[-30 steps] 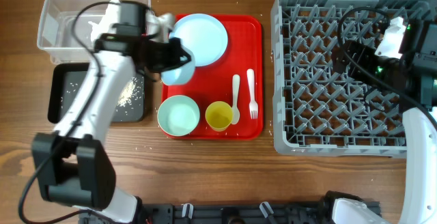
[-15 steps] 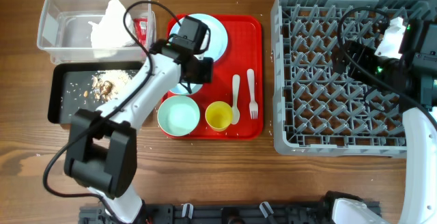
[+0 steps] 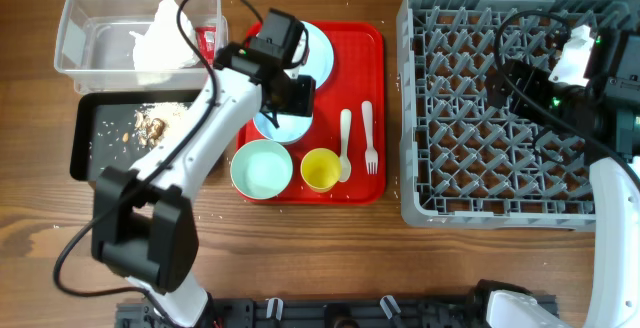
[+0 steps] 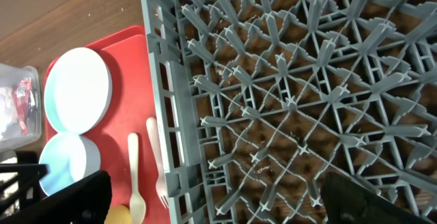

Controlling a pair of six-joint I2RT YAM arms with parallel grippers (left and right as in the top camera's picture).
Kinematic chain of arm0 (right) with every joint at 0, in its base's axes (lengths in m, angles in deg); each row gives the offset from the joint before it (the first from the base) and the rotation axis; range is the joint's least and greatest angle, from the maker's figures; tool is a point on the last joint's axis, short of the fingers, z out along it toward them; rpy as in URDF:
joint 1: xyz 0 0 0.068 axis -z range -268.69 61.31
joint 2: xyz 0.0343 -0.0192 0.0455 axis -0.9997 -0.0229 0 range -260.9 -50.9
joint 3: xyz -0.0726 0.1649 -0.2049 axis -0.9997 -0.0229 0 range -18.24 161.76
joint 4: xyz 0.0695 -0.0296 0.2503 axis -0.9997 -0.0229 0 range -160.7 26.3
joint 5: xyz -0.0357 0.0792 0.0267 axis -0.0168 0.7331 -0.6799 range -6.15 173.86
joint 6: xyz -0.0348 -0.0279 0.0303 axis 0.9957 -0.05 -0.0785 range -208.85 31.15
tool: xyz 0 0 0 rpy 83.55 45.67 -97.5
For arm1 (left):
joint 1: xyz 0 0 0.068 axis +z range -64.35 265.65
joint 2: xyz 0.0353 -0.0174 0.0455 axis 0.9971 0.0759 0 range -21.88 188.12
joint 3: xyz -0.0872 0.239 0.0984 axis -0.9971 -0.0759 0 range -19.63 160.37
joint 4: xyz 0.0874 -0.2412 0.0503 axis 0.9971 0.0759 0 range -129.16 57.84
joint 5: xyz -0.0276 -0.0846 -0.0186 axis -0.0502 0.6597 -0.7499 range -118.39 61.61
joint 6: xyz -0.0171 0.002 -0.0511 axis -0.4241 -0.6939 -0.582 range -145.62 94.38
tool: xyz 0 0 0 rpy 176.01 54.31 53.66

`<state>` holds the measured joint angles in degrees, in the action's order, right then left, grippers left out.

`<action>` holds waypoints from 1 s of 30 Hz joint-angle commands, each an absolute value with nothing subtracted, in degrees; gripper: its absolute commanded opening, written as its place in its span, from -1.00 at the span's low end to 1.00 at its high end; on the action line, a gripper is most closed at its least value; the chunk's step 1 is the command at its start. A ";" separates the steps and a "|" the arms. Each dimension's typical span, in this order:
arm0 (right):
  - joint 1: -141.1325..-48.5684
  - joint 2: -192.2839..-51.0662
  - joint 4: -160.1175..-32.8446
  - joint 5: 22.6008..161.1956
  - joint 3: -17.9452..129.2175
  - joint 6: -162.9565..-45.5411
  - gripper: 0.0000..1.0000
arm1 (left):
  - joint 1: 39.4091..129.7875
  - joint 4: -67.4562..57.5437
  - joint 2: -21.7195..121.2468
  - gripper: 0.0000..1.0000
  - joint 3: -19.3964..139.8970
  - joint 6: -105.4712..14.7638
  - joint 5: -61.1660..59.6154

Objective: Sort waste into correct bins and load items into the dishwasher rack
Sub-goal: 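Grasp the yellow cup with the left gripper and lift it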

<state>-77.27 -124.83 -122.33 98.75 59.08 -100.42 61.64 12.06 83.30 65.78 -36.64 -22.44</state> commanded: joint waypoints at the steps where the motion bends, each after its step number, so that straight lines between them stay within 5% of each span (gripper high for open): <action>1: -77.09 -125.07 -122.72 97.99 60.02 -100.99 0.99 | 61.64 20.98 78.71 0.43 69.32 -25.26 -15.11; 15: -77.09 -125.07 -122.26 98.05 60.02 -101.08 0.99 | 58.49 20.19 79.43 0.52 58.13 -23.20 -14.68; 22: -77.09 -125.07 -122.26 98.86 60.02 -101.06 0.99 | 55.15 14.66 79.54 0.29 53.10 -23.75 -14.70; 27: -77.09 -125.07 -122.26 98.86 60.02 -101.08 0.99 | 53.88 12.12 80.35 -0.09 51.62 -25.02 -14.94; 28: -77.09 -125.07 -122.26 98.86 60.02 -101.04 0.99 | 53.90 11.80 80.35 -0.26 51.62 -25.26 -14.96; 30: -77.09 -125.07 -122.28 98.88 60.02 -101.04 0.99 | 54.27 10.92 80.35 -0.92 51.64 -27.53 -15.16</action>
<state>-77.27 -124.83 -122.44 98.79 59.08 -100.62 53.88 11.97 79.70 51.92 -25.21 -15.40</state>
